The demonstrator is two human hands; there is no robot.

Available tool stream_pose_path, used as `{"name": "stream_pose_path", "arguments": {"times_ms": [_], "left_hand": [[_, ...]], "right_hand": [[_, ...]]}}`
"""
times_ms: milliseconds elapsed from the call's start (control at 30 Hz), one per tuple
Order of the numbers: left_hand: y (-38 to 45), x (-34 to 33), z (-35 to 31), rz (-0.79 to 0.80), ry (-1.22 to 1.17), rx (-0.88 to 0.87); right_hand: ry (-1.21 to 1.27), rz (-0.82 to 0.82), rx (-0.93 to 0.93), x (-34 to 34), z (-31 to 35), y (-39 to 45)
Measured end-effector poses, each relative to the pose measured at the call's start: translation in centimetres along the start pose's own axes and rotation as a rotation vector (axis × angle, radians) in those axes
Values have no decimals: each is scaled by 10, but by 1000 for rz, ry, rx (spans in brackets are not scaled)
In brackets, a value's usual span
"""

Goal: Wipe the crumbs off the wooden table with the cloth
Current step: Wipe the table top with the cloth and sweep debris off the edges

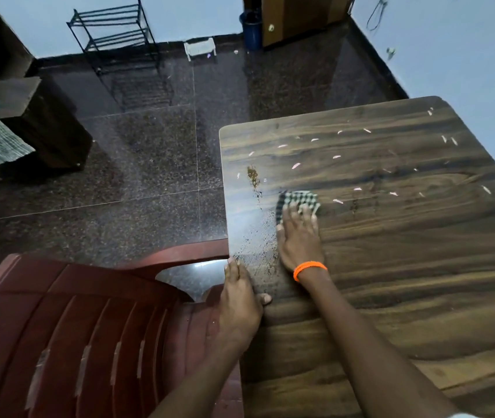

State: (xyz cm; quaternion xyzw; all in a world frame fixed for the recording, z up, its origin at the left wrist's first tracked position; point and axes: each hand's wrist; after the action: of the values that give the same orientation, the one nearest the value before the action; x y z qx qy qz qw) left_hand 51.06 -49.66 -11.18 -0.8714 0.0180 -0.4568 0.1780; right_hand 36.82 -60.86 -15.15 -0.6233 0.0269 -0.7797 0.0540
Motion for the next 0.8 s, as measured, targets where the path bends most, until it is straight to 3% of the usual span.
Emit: {"name": "stream_pose_path", "arguments": {"times_ms": [100, 200, 300, 500, 567, 700, 800], "left_hand": [[-16, -7, -7, -54, -111, 119], [-16, -8, -9, -88, -195, 175], [-8, -6, -7, -39, -117, 172], [19, 12, -5, 128, 60, 63], [25, 17, -5, 170, 127, 30], [38, 25, -9, 222, 281, -9], [50, 28, -10, 256, 320, -14]], "right_hand": [[-3, 160, 472, -9, 29, -22], [-9, 222, 697, -12, 41, -18], [-48, 201, 676, -10, 42, 4], [-3, 148, 212, 6, 37, 53], [-58, 149, 258, 5, 38, 46], [-73, 222, 625, 3, 16, 17], [-107, 154, 527, 12, -25, 35]]}}
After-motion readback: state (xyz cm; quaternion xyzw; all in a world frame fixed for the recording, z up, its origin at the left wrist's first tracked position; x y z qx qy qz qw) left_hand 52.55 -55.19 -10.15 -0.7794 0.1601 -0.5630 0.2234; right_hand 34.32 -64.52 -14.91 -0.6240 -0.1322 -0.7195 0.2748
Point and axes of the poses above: each hand's wrist, its own y-axis towards the middle knuckle, its own x-axis out of the back of the hand, z = x × y, and after that the axes turned 4 degrees about -y, right-handed
